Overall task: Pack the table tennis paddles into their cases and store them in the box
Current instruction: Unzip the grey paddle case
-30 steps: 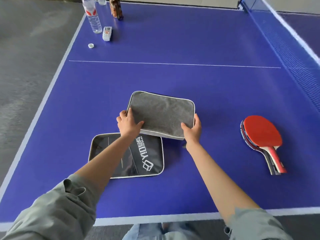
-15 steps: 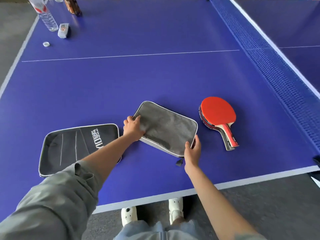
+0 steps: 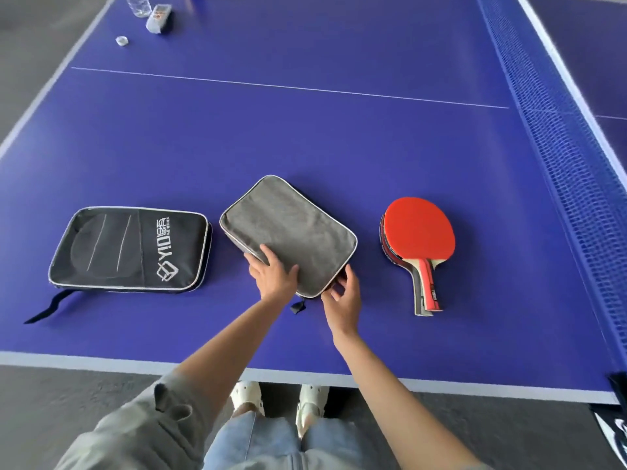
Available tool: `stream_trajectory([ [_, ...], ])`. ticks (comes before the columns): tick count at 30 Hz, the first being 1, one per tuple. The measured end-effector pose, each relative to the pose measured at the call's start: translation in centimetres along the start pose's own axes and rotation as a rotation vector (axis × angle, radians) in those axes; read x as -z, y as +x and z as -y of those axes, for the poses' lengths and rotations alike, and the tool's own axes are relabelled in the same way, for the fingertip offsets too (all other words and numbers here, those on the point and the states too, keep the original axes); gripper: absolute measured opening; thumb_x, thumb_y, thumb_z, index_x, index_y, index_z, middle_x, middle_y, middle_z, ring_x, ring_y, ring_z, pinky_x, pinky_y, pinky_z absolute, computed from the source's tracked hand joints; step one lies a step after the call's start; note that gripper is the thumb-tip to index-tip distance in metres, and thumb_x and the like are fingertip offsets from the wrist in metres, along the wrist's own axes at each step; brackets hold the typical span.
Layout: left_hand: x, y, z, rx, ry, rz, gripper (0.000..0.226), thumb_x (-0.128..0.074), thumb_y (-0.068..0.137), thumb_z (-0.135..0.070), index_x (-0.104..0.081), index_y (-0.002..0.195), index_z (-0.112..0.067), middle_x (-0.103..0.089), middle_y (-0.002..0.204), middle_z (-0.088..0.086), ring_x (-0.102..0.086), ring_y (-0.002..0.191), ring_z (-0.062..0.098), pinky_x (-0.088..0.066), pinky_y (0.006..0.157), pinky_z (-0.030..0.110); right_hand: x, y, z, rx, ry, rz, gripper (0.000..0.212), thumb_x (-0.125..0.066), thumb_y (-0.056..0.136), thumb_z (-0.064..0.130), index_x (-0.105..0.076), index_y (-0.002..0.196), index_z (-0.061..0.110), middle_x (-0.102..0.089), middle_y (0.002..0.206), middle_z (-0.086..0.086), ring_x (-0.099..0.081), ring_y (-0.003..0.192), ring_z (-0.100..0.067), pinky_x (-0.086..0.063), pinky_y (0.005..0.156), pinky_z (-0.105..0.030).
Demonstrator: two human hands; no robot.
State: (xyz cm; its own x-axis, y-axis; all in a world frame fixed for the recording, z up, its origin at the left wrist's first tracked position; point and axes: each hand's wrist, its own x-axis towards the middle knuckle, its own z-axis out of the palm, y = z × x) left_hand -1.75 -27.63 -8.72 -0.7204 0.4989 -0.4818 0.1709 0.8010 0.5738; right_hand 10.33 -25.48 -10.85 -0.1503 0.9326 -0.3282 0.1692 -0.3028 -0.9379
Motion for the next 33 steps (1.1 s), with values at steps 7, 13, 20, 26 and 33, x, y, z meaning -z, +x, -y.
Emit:
stream_trajectory([
  [7,2.3,1.8,0.8,-0.134,0.225,-0.006,0.081,-0.054,0.091,-0.041,-0.006,0.149,-0.011,0.014,0.154,0.023,0.006,0.144,0.035,-0.015,0.117,0.043,-0.4,1.3,0.3,0.060,-0.136,0.011,0.047,-0.070,0.076,-0.007,-0.053,0.119,0.001,-0.061,0.106,-0.013,-0.062,0.083,-0.022,-0.051,0.068,-0.013],
  [13,2.3,1.8,1.4,-0.517,0.524,-0.054,0.071,-0.057,0.087,-0.049,-0.025,0.147,-0.028,0.015,0.156,0.017,0.013,0.144,0.037,-0.003,0.118,0.046,-0.9,1.7,0.1,0.066,-0.259,0.059,0.038,-0.073,0.074,-0.002,-0.056,0.108,0.004,-0.066,0.077,-0.005,-0.061,0.065,-0.003,-0.047,0.061,-0.007],
  [20,0.3,2.1,2.4,-0.642,0.612,0.115,0.072,-0.049,0.084,-0.062,-0.018,0.146,-0.042,0.005,0.159,0.008,0.008,0.145,0.035,-0.009,0.118,0.043,-1.1,1.6,0.5,0.164,-0.319,0.101,0.044,-0.073,0.073,-0.007,-0.049,0.109,0.000,-0.068,0.082,-0.011,-0.065,0.071,-0.018,-0.051,0.062,-0.011],
  [26,0.7,1.7,2.9,-0.756,0.603,0.014,0.060,-0.052,0.089,-0.051,-0.035,0.143,-0.034,-0.019,0.155,0.016,-0.013,0.142,0.044,-0.029,0.112,0.051,-0.5,2.0,0.5,0.183,-0.358,0.103,0.037,-0.075,0.075,0.001,-0.055,0.107,0.002,-0.070,0.079,-0.008,-0.066,0.070,-0.016,-0.050,0.064,-0.011],
  [33,1.3,1.7,4.1,-0.788,0.665,-0.009,0.058,-0.058,0.087,-0.047,-0.038,0.141,-0.036,-0.027,0.153,0.015,-0.022,0.140,0.043,-0.031,0.111,0.049,1.9,5.4,1.6,0.322,-0.548,0.107,0.035,-0.070,0.078,-0.002,-0.061,0.112,0.002,-0.070,0.075,-0.013,-0.065,0.071,-0.024,-0.052,0.077,-0.038],
])
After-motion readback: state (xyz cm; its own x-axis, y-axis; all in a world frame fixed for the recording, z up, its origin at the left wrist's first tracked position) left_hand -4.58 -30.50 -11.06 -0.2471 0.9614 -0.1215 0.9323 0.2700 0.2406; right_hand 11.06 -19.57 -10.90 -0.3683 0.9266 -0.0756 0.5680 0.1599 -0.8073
